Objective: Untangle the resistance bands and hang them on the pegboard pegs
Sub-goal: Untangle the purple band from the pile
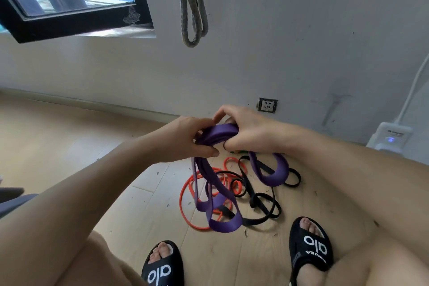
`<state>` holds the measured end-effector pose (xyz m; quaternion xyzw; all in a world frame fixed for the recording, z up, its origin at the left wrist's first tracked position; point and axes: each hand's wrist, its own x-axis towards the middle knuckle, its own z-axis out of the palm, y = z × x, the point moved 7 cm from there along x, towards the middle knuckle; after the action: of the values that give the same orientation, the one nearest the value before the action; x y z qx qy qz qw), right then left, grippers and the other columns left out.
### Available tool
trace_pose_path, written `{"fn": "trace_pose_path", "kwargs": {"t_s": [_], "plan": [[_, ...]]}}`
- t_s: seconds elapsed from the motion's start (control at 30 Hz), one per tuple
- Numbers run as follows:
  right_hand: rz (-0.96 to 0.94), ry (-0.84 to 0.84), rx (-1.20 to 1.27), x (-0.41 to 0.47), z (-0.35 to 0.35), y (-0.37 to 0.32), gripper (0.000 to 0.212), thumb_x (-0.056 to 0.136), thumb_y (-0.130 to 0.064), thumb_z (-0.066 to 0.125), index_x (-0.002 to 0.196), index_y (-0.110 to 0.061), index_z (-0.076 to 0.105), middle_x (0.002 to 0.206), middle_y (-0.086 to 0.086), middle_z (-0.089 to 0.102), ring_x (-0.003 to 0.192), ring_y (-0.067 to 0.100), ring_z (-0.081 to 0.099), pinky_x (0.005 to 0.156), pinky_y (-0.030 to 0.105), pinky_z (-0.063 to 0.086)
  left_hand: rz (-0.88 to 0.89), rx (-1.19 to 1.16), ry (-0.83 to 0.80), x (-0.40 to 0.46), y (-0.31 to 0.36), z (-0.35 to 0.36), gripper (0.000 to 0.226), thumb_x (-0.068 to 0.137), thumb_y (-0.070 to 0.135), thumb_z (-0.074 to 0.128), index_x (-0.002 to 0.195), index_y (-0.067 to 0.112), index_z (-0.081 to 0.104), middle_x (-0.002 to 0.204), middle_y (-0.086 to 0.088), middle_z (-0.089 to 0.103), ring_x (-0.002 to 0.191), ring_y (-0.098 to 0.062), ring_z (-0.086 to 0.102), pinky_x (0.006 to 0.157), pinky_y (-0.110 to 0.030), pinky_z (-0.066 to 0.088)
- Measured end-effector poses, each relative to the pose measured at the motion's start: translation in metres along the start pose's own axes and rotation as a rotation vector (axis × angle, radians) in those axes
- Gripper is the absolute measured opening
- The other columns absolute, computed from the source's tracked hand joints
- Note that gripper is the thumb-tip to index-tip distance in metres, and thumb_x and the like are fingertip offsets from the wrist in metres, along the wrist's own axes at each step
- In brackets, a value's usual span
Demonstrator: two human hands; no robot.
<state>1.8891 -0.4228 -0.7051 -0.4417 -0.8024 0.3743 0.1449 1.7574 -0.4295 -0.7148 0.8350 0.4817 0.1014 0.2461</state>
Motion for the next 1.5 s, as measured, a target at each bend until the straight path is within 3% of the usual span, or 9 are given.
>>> {"fn": "trace_pose_path", "kwargs": {"t_s": [0.17, 0.47, 0.63, 0.8, 0.97, 1.07, 1.13, 1.37, 1.5], "plan": [[-0.020, 0.074, 0.021, -0.005, -0.018, -0.009, 0.049, 0.069, -0.009, 0.077, 0.111, -0.028, 0.061, 0.086, -0.002, 0.073, 0.066, 0.011, 0.063, 0.061, 0.028, 0.053, 0.008, -0.003, 0.027, 0.000, 0.002, 0.005, 0.034, 0.078, 0.028, 0.083, 0.105, 0.024, 0.061, 0.089, 0.002, 0.069, 0.080, -0.021, 0.065, 0.078, -0.045, 0.057], [-0.036, 0.232, 0.076, -0.020, -0.049, -0.015, 0.043, 0.069, -0.009, 0.085, 0.103, -0.026, 0.064, 0.084, 0.000, 0.076, 0.069, 0.011, 0.067, 0.063, 0.023, 0.051, -0.067, -0.054, 0.013, 0.001, -0.017, 0.014, 0.036, 0.073, 0.033, 0.076, 0.103, 0.019, 0.061, 0.090, -0.004, 0.069, 0.084, -0.028, 0.067, 0.079, -0.050, 0.058], [-0.007, 0.290, 0.133, -0.024, -0.059, -0.012, 0.050, 0.071, -0.010, 0.086, 0.110, -0.029, 0.060, 0.086, 0.001, 0.076, 0.063, 0.005, 0.062, 0.058, 0.015, 0.043, -0.071, -0.019, -0.001, 0.004, -0.020, 0.018, 0.034, 0.082, 0.011, 0.079, 0.104, 0.023, 0.056, 0.090, 0.008, 0.066, 0.082, -0.012, 0.067, 0.073, -0.025, 0.059], [0.024, 0.304, 0.163, -0.026, -0.065, -0.004, 0.047, 0.071, -0.008, 0.086, 0.106, -0.027, 0.062, 0.083, 0.001, 0.076, 0.056, 0.003, 0.060, 0.059, 0.020, 0.043, -0.076, 0.043, 0.020, 0.007, -0.026, 0.015, 0.036, 0.083, 0.022, 0.081, 0.113, 0.023, 0.062, 0.096, 0.003, 0.072, 0.086, -0.017, 0.070, 0.081, -0.037, 0.063], [0.015, 0.297, 0.197, -0.026, -0.063, -0.002, 0.043, 0.071, -0.008, 0.086, 0.102, -0.026, 0.063, 0.082, 0.002, 0.075, 0.051, 0.002, 0.058, 0.055, 0.020, 0.043, -0.093, -0.168, -0.018, 0.004, -0.027, 0.017, 0.023, 0.086, 0.009, 0.078, 0.105, 0.016, 0.067, 0.098, 0.004, 0.076, 0.089, -0.010, 0.074, 0.084, -0.031, 0.062], [0.013, 0.293, 0.196, -0.024, -0.062, -0.001, 0.041, 0.072, -0.008, 0.086, 0.101, -0.026, 0.063, 0.083, 0.002, 0.075, 0.051, 0.002, 0.058, 0.053, 0.018, 0.043, -0.115, -0.259, -0.058, 0.001, -0.029, 0.023, 0.022, 0.086, 0.008, 0.077, 0.103, 0.009, 0.064, 0.096, -0.005, 0.076, 0.085, -0.023, 0.076, 0.075, -0.039, 0.064], [0.017, 0.286, 0.201, -0.024, -0.062, 0.000, 0.039, 0.072, -0.007, 0.085, 0.100, -0.025, 0.064, 0.083, 0.003, 0.075, 0.050, 0.002, 0.057, 0.053, 0.020, 0.043, -0.111, -0.278, -0.078, 0.000, -0.032, 0.025, 0.023, 0.084, 0.011, 0.079, 0.099, 0.010, 0.062, 0.092, -0.009, 0.073, 0.083, -0.028, 0.074, 0.077, -0.043, 0.064], [0.048, 0.311, 0.263, -0.024, -0.069, 0.011, 0.035, 0.073, -0.003, 0.082, 0.097, -0.020, 0.064, 0.079, 0.009, 0.074, 0.047, 0.010, 0.050, 0.054, 0.029, 0.042, -0.113, -0.194, -0.071, -0.003, -0.040, 0.030, 0.038, 0.084, 0.017, 0.083, 0.097, 0.037, 0.053, 0.089, 0.004, 0.060, 0.083, -0.022, 0.066, 0.077, -0.033, 0.060], [0.078, 0.328, 0.294, -0.023, -0.072, 0.021, 0.035, 0.072, -0.003, 0.081, 0.100, -0.017, 0.065, 0.077, 0.009, 0.073, 0.051, 0.015, 0.050, 0.054, 0.031, 0.043, -0.100, -0.074, -0.015, -0.002, -0.044, 0.025, 0.030, 0.089, 0.022, 0.078, 0.110, 0.024, 0.057, 0.093, 0.000, 0.064, 0.084, -0.024, 0.066, 0.076, -0.040, 0.060]]}}
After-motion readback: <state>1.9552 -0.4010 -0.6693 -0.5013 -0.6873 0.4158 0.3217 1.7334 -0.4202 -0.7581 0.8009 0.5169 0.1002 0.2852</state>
